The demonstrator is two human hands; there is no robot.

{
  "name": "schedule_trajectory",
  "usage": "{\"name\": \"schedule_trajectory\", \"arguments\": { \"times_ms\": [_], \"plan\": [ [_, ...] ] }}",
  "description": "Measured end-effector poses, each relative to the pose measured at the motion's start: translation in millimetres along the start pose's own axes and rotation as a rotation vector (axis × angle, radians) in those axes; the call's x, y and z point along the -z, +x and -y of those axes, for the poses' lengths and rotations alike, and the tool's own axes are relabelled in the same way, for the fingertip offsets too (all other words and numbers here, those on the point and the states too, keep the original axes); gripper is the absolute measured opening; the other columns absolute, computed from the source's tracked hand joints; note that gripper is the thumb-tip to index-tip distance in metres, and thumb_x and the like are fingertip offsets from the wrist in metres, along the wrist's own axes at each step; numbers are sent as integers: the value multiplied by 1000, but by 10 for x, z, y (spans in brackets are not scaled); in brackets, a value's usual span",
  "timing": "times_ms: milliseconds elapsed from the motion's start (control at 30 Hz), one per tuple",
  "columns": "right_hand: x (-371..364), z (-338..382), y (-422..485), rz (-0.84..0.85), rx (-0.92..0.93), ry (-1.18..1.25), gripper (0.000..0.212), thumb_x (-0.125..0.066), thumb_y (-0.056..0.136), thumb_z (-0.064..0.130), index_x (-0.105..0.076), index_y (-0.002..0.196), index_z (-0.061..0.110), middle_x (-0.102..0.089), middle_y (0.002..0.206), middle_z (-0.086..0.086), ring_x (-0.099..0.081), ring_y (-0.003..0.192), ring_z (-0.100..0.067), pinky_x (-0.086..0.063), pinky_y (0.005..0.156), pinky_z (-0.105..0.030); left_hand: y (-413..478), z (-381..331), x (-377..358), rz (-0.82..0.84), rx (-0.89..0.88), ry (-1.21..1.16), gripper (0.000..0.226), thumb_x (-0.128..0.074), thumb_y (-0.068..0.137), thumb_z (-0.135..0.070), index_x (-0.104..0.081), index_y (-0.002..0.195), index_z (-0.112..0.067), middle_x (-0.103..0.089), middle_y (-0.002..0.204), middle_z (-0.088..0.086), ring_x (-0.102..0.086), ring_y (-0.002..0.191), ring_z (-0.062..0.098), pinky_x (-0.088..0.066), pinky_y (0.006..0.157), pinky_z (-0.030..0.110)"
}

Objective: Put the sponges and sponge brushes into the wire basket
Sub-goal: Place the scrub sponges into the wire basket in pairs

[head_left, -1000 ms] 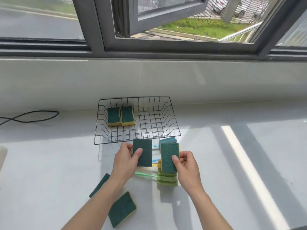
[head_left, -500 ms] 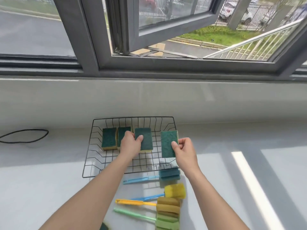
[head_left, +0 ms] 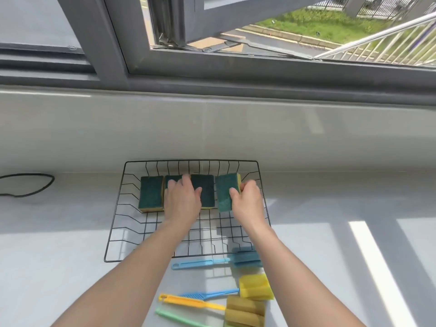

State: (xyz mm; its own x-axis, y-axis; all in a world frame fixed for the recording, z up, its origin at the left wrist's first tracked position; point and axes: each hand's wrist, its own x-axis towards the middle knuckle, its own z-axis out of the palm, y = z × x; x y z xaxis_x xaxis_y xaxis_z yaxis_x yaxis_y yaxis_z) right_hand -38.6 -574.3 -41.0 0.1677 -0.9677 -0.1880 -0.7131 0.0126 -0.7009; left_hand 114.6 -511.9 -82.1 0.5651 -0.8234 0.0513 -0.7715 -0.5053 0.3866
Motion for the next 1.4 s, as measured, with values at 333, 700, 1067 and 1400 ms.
{"name": "schedule_trajectory", "arguments": {
  "times_ms": [333, 700, 1067, 1400],
  "plan": [
    [-268, 19, 104, -12, 5, -111, 21, -51, 99, 12, -46, 116, 1, -54, 116, -18, -56, 95, -33, -50, 79, -41, 4, 237, -139, -54, -190, 104, 36, -54, 96, -27, -57, 132, -26, -55, 132, 6, -45, 122, 30, -39, 99, 49],
    [-223, -179, 15, 171, 266, -511, 65, -70, 87, 30, -42, 141, 8, -45, 140, -13, -56, 115, -35, -53, 91, -42, -36, 432, -169, 157, -366, 230, 85, -17, 93, -73, -13, 159, -19, -14, 167, 3, -4, 154, 22, -10, 124, 45],
    [-324, -185, 17, 155, 285, -630, 64, -69, 90, 30, -38, 141, 7, -50, 130, -15, -61, 98, -38, -49, 77, -39, -19, 403, -130, 242, -348, 254, 84, -15, 94, -71, -6, 159, -19, -4, 168, 3, 4, 154, 23, -8, 124, 46],
    [41, -55, -684, 34, 468, -608, 67, -63, 90, 47, -43, 143, 10, -52, 142, -8, -46, 130, -28, -42, 99, -43, -676, 466, 637, 179, -275, 127, 82, -18, 97, -70, -10, 159, -18, -5, 168, 2, 4, 154, 19, -3, 124, 46]
  ]
}}
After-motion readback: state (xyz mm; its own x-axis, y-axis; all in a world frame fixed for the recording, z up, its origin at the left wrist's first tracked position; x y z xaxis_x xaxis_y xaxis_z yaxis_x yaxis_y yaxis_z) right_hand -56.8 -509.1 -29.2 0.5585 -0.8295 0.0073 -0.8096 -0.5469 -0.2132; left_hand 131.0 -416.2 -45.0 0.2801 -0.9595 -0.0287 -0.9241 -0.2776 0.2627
